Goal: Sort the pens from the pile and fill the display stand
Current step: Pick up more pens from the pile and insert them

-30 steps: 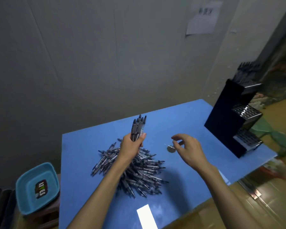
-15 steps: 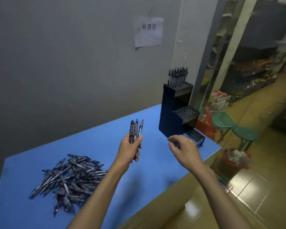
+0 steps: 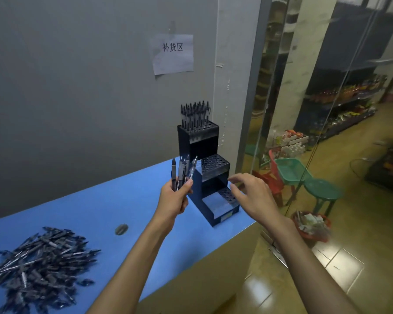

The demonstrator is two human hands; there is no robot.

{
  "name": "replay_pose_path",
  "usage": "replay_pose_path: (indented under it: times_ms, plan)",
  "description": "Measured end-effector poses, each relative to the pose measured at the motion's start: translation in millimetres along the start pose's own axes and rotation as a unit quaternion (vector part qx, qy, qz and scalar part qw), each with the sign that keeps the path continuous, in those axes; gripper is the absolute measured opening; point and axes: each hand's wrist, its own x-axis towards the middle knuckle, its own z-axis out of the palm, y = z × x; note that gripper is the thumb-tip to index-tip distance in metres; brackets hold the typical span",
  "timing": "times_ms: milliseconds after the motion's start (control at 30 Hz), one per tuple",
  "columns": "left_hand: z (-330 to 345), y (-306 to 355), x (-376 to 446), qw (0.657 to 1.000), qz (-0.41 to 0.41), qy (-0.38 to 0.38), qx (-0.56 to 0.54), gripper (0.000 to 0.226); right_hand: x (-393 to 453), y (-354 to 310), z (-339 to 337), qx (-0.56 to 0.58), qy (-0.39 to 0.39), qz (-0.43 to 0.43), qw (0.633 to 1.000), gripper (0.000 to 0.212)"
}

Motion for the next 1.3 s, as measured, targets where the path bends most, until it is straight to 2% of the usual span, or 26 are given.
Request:
replay_pose_path:
  times_ms: [300,600,800,1000,1100,1200,1300]
  plan:
    - [67.3,7.3,64.1,0.999,0.028,-0.009,-0.037,0.021,69.5,59.0,-13.3,0.005,0.003,-0.036,0.999,0.018]
    - [96.8,24.0,131.5,0.992,0.064,0.061,-0.087,0.013,176.7,70.2,-14.6,-0.011,-0.021,-0.13,0.991,0.02]
    - [106.8,34.8,155.3,0.99,0.085,0.092,-0.064,0.008,224.4,62.2,-13.7,0.046,-0.01,-0.173,0.984,0.022]
    - [113.2,42.0,172.6,0.985,0.09,0.126,-0.071,0.011,272.8,56.0,-5.0,0.189,-0.027,-0.161,0.968,0.02]
    - [117.8,49.2,177.2,0.981,0.097,0.157,-0.063,0.01,292.5,56.5,6.3,0.342,-0.086,-0.107,0.93,0.011]
    - [124.6,55.1,181.5,0.978,0.098,0.178,-0.055,0.011,303.1,50.0,7.0,0.503,-0.156,-0.039,0.849,0.002]
    - [124.9,58.0,188.2,0.974,0.096,0.202,-0.049,0.015,318.3,46.5,1.5,0.557,-0.15,-0.028,0.816,0.001]
